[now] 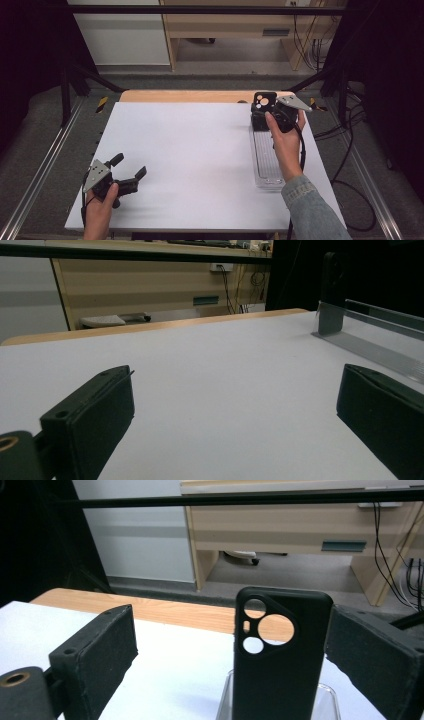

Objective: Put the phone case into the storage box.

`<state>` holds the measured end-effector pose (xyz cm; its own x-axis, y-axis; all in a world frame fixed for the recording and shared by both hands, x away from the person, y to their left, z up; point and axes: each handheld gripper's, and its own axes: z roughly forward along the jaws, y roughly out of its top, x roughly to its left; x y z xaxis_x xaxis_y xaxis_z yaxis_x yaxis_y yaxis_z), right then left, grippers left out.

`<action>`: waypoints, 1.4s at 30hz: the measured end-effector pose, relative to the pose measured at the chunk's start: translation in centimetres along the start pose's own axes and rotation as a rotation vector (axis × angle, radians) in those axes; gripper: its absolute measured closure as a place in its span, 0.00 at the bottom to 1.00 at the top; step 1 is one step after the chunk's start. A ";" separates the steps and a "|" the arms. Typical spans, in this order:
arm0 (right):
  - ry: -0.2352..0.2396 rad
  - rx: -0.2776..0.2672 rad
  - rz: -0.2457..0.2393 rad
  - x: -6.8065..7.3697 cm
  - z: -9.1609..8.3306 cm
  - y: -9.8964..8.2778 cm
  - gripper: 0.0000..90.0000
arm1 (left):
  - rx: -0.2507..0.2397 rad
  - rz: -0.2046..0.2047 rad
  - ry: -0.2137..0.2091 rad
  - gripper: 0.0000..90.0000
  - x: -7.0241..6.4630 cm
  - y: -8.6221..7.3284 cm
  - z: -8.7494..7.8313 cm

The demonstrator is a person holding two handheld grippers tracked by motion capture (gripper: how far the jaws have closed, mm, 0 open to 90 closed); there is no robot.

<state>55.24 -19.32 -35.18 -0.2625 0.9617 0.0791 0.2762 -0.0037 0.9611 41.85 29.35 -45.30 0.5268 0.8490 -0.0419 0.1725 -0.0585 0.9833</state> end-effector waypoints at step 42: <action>0.085 -0.088 -0.016 -1.1 -6.0 2.1 0.06 | -0.051 0.017 0.002 0.02 0.9 0.5 -2.6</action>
<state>50.62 -22.06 -31.67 -0.3445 0.9352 0.0825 0.1903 -0.0165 0.9816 40.21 31.44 -44.34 0.5274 0.8493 -0.0245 0.1207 -0.0464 0.9916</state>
